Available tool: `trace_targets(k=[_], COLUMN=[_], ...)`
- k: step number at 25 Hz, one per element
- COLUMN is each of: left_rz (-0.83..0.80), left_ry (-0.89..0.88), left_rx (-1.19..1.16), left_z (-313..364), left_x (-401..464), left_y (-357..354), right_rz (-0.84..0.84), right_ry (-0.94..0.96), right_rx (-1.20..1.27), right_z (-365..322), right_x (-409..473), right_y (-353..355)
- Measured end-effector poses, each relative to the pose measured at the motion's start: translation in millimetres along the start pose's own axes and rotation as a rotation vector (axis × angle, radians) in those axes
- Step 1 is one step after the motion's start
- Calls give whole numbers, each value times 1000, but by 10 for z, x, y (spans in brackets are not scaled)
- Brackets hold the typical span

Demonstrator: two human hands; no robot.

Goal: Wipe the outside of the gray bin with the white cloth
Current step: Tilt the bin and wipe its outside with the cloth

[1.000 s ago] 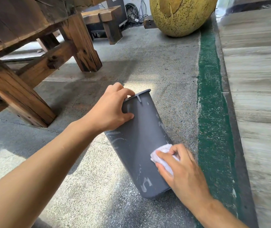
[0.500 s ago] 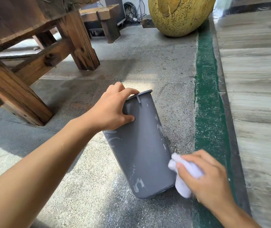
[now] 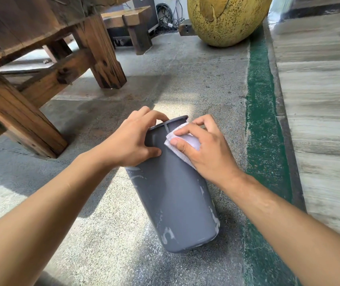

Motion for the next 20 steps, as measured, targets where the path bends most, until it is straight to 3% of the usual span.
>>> trace_targets(k=[12,17,20], left_rz=[23,-56,-128], left_ry=[22,31,17], left_rx=[-113,-124,-74], left_z=[-436,-485,-465], left_x=[-115,-196,-205], left_y=[91,137,130], right_rz=[-256,-563,-439], right_ry=[-138,-154,-262], right_rx=[-20,-166,-73], right_z=[381,704,721], right_x=[-1482,-2152,-1959], right_y=[-299,-389,-219])
Point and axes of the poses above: each hand's wrist, its own x-axis towards the middle knuckle, its own y-axis out of the back of the hand, z = x × y, the point moved 5 cm from there along x, towards the middle knuckle, and after that the axes turned 7 degrees about -z, right-handed, at the moved point
